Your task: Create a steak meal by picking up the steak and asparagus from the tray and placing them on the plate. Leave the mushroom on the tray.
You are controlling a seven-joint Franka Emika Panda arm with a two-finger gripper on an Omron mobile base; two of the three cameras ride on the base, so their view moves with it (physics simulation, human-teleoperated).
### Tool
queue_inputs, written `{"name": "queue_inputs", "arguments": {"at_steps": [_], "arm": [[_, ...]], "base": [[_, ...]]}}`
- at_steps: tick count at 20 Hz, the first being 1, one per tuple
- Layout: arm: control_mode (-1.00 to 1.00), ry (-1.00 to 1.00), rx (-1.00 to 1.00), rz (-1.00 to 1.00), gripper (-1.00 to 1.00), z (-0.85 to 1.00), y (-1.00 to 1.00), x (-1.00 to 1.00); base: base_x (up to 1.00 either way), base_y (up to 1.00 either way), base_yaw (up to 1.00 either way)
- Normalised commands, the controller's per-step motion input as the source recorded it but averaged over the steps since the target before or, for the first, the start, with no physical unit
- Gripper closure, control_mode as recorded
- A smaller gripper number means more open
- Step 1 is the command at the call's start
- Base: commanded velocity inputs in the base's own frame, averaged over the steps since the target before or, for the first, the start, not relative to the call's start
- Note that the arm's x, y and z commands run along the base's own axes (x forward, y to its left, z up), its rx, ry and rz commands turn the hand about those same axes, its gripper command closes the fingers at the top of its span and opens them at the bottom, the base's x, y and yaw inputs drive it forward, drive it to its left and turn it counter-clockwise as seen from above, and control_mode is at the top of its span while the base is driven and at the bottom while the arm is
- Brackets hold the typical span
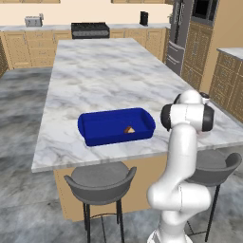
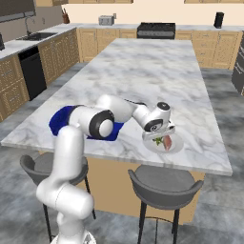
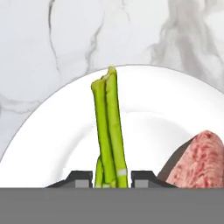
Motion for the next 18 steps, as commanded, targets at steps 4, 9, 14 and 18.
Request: {"name": "queue_inputs", "arguments": {"at_steps": [4, 9, 14, 18], "arm": [[-1.00, 0.00, 0.00, 0.03, -1.00, -0.01, -0.08, 0.16], [-1.00, -0.02, 0.00, 0.01, -1.00, 0.21, -0.02, -0.06], [-1.00, -0.15, -0.01, 0.01, -1.00, 0.60, 0.04, -0.55], [-1.00, -0.21, -0.07, 0.00, -1.00, 0.72, 0.25, -0.90]], "base": [[0.00, 0.00, 0.00], [0.00, 0.00, 0.00], [0.00, 0.00, 0.00], [0.00, 0.00, 0.00]]}}
